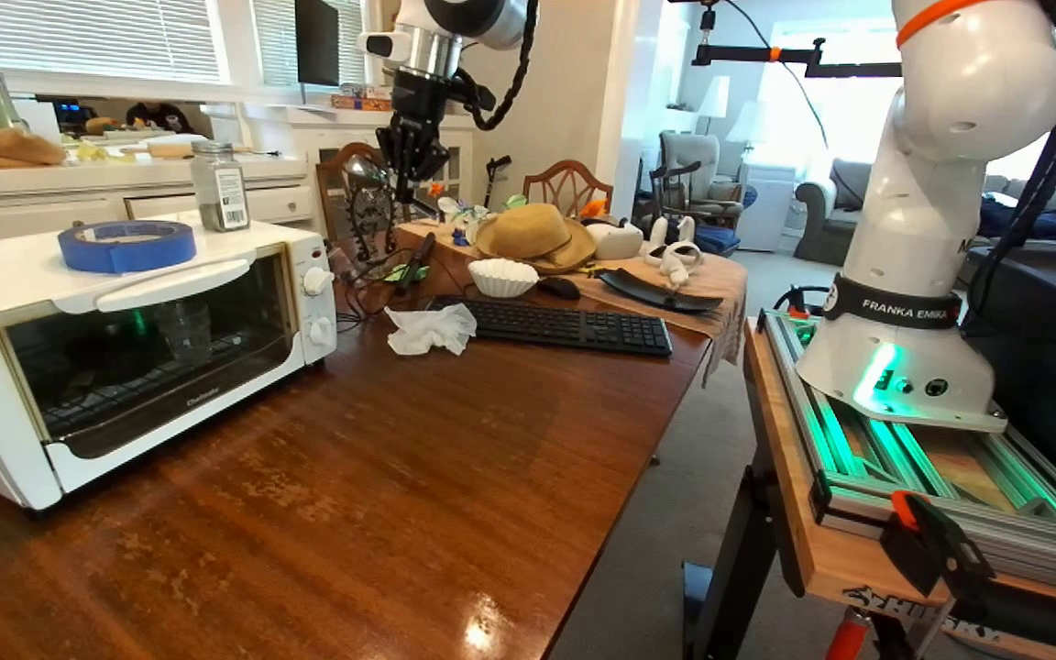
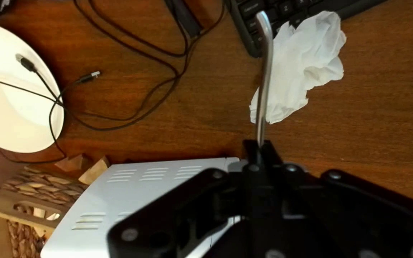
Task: Put the spoon on top of the oven grill
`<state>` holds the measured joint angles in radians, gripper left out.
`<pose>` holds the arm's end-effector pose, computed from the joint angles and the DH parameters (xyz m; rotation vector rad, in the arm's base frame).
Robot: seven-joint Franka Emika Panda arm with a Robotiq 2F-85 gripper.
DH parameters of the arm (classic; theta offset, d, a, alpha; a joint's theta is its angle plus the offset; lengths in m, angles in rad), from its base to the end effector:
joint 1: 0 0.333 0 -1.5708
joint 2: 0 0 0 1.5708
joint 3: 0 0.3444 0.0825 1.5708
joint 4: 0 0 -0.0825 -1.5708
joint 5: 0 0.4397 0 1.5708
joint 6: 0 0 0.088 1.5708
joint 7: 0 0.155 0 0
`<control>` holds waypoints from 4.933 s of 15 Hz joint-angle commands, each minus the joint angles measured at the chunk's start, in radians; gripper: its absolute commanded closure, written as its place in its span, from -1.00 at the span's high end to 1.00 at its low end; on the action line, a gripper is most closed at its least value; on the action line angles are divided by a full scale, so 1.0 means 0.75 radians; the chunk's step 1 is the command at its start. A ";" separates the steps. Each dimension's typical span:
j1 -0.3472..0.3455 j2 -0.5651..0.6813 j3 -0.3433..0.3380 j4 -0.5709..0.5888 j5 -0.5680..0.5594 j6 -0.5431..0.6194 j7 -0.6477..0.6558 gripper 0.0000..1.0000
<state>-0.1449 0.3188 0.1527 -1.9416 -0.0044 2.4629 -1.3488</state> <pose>0.6955 0.0022 0.2864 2.3715 1.8928 0.2873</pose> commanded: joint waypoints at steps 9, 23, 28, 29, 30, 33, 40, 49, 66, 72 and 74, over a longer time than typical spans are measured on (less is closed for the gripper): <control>0.041 0.080 -0.056 0.124 -0.039 -0.023 -0.055 -0.98; 0.230 0.572 -0.126 0.988 -0.376 -0.069 -0.077 -0.98; 0.307 0.759 -0.133 1.321 -0.407 -0.120 -0.119 -0.98; 0.318 0.796 -0.130 1.384 -0.403 -0.143 -0.137 -0.98; 0.336 0.832 -0.132 1.444 -0.400 -0.172 -0.144 -0.98; 0.367 0.912 -0.128 1.572 -0.376 -0.199 -0.137 -0.98; 0.380 0.869 -0.162 1.491 -0.408 -0.201 -0.057 -0.98; 0.500 0.949 -0.245 1.562 -0.430 -0.284 -0.002 -0.98; 0.540 1.009 -0.217 1.574 -0.386 -0.276 0.016 -0.98; 0.558 1.037 -0.194 1.605 -0.387 -0.310 -0.021 -0.98; 0.566 1.044 -0.192 1.617 -0.389 -0.320 -0.028 -0.98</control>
<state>0.2704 1.0601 -0.0011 -0.8022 -0.3024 2.2708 -1.3428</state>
